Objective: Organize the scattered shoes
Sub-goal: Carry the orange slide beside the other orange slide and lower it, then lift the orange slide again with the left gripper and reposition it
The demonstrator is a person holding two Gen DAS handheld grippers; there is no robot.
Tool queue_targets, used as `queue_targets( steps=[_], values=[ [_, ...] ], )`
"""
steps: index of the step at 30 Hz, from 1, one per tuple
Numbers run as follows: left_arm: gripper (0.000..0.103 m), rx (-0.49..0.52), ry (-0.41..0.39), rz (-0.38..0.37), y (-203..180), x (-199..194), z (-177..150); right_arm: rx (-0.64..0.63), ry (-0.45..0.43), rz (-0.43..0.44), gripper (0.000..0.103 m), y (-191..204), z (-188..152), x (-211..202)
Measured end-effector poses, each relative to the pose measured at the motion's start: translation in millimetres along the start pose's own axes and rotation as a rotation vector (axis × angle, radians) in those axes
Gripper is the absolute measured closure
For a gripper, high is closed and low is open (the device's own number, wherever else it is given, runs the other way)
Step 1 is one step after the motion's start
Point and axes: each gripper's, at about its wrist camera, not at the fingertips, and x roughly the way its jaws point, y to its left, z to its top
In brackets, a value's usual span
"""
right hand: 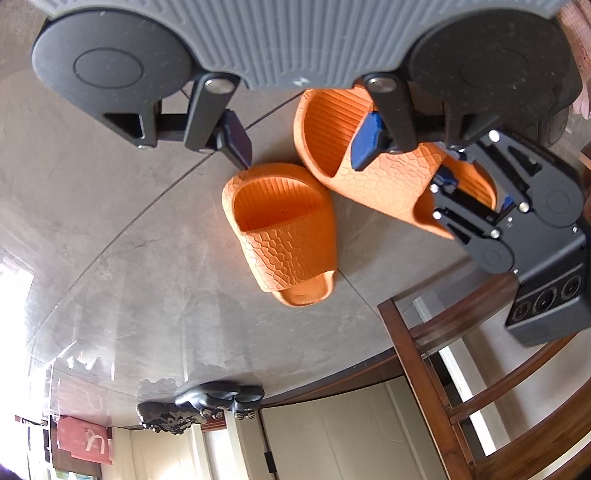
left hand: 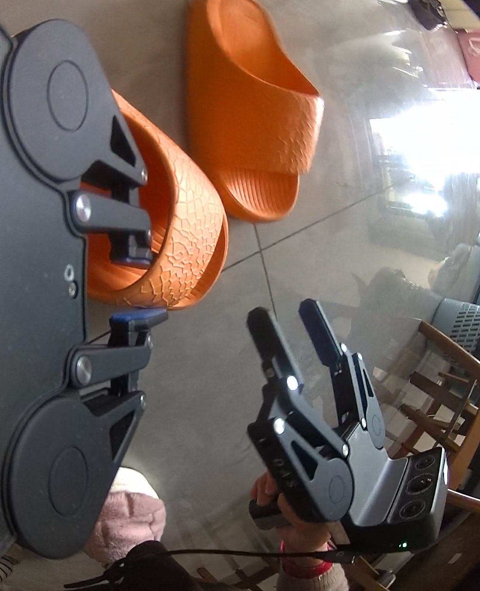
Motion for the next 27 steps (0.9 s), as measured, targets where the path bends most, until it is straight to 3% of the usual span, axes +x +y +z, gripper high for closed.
queue_targets(
  steps=[7, 10, 17, 23, 27],
  values=[
    [0.071, 0.015, 0.019, 0.043, 4, 11, -2, 0.019, -0.005, -0.013, 0.040, -7, -2, -3],
    [0.069, -0.053, 0.010, 0.029, 13, 11, -9, 0.019, -0.004, -0.006, 0.040, -6, -3, -2],
    [0.066, -0.139, -0.025, 0.035, 20, 10, -22, -0.025, 0.027, 0.039, 0.040, 8, -5, 9],
    [0.063, -0.131, 0.018, 0.037, 13, 5, -29, -0.048, 0.054, 0.097, 0.041, 19, -9, 18],
    [0.063, -0.161, -0.069, 0.064, 14, -28, -36, -0.054, 0.078, 0.129, 0.041, 22, -11, 25]
  ],
)
